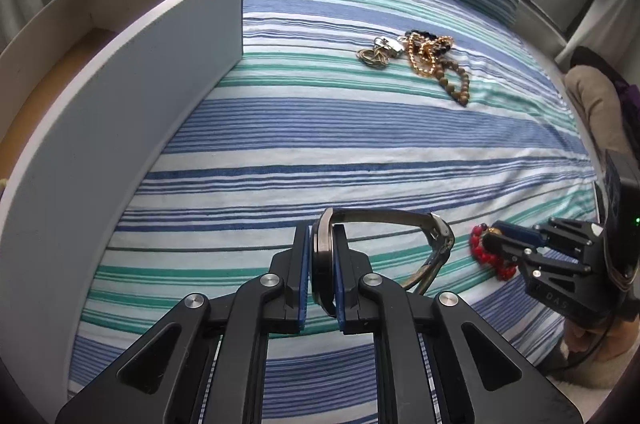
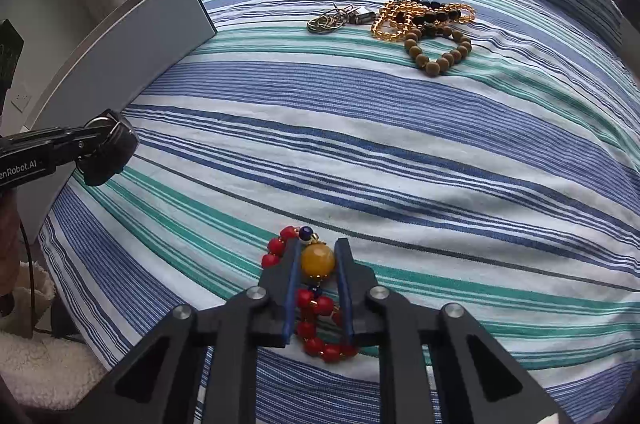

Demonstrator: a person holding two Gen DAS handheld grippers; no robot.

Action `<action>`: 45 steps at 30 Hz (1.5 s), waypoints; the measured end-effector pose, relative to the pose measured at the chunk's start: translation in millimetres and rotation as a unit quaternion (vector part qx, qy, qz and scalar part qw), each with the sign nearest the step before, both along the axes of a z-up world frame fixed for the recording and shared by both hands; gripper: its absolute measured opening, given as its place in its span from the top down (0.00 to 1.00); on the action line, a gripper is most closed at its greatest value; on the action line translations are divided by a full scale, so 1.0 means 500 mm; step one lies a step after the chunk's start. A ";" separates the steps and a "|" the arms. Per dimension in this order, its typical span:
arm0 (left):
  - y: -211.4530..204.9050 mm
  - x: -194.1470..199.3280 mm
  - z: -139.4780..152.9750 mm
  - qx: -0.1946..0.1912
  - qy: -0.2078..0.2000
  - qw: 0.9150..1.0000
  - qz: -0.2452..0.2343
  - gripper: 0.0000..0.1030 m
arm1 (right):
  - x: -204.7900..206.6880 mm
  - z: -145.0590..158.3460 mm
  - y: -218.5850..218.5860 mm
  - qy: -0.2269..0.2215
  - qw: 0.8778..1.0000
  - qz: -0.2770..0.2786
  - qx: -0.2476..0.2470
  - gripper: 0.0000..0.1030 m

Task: Organize jewelry
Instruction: 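Carry the watch and red bracelet into the white box and open both grippers, then withdraw both grippers from the box back over the jewelry pile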

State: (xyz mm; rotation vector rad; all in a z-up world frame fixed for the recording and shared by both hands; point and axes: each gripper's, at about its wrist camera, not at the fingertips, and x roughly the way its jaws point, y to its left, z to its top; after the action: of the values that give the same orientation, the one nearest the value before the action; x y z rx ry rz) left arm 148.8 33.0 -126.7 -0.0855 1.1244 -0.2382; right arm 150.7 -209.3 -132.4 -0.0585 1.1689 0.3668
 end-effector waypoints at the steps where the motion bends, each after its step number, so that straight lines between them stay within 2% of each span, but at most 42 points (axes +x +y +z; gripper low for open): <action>1: 0.004 -0.004 0.003 0.002 -0.001 1.000 0.004 0.92 | -0.003 0.002 0.000 0.002 1.000 0.000 0.000 0.83; 4: 0.026 -0.021 0.030 0.000 -0.014 1.000 0.017 0.92 | -0.015 0.038 -0.006 -0.009 1.000 -0.008 0.028 0.83; 8: 0.077 -0.050 0.103 -0.005 -0.050 0.998 0.040 0.92 | -0.035 0.141 0.012 -0.056 0.997 0.009 0.059 0.83; 12: 0.164 -0.071 0.179 -0.001 -0.074 0.994 0.083 0.92 | -0.026 0.247 0.068 -0.108 0.990 0.052 0.081 0.83; 15: 0.252 -0.075 0.231 0.013 -0.087 0.988 0.130 0.92 | -0.003 0.319 0.138 -0.147 0.980 0.093 0.100 0.83; 17: 0.310 -0.071 0.256 0.039 -0.098 0.980 0.168 0.92 | 0.018 0.360 0.193 -0.170 0.971 0.118 0.115 0.83; 21: 0.408 -0.052 0.262 0.053 -0.091 0.968 0.227 0.92 | 0.074 0.409 0.321 -0.201 0.956 0.163 0.137 0.83; 24: 0.453 -0.035 0.227 0.061 -0.072 0.962 0.258 0.92 | 0.123 0.406 0.419 -0.184 0.952 0.189 0.155 0.83; 27: 0.483 -0.019 0.169 0.057 -0.040 0.959 0.275 0.92 | 0.156 0.378 0.519 -0.168 0.950 0.216 0.148 0.83; 32: 0.497 -0.011 0.068 0.051 0.016 0.957 0.285 0.92 | 0.180 0.286 0.638 -0.125 0.953 0.248 0.119 0.83; 36: 0.501 -0.018 0.031 0.062 0.037 0.953 0.296 0.90 | 0.186 0.221 0.681 -0.098 0.957 0.252 0.104 0.82; 37: 0.503 -0.024 0.034 0.067 0.033 0.951 0.301 0.84 | 0.186 0.216 0.682 -0.098 0.958 0.248 0.104 0.81; 38: 0.501 -0.032 0.045 0.071 0.025 0.949 0.306 0.70 | 0.185 0.217 0.679 -0.099 0.959 0.244 0.105 0.78; 39: 0.500 -0.041 0.061 0.076 0.012 0.948 0.310 0.62 | 0.183 0.224 0.669 -0.101 0.959 0.238 0.113 0.66; 40: 0.498 -0.052 0.082 0.083 -0.006 0.945 0.315 0.48 | 0.181 0.238 0.655 -0.106 0.959 0.231 0.125 0.62; 41: 0.494 -0.061 0.108 0.090 -0.027 0.943 0.320 0.39 | 0.179 0.258 0.642 -0.115 0.959 0.224 0.132 0.62; 44: 0.462 -0.089 0.182 0.100 -0.089 0.940 0.314 0.31 | 0.152 0.336 0.582 -0.166 0.952 0.207 0.149 0.60; 45: 0.448 -0.098 0.203 0.098 -0.106 0.941 0.306 0.27 | 0.137 0.360 0.558 -0.188 0.950 0.202 0.150 0.54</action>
State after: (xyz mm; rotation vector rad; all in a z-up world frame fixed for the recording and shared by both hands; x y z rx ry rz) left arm 100.1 257.1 -25.4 -0.2218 0.8531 0.4136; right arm 219.0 69.6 47.7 -0.0985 0.7085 0.8543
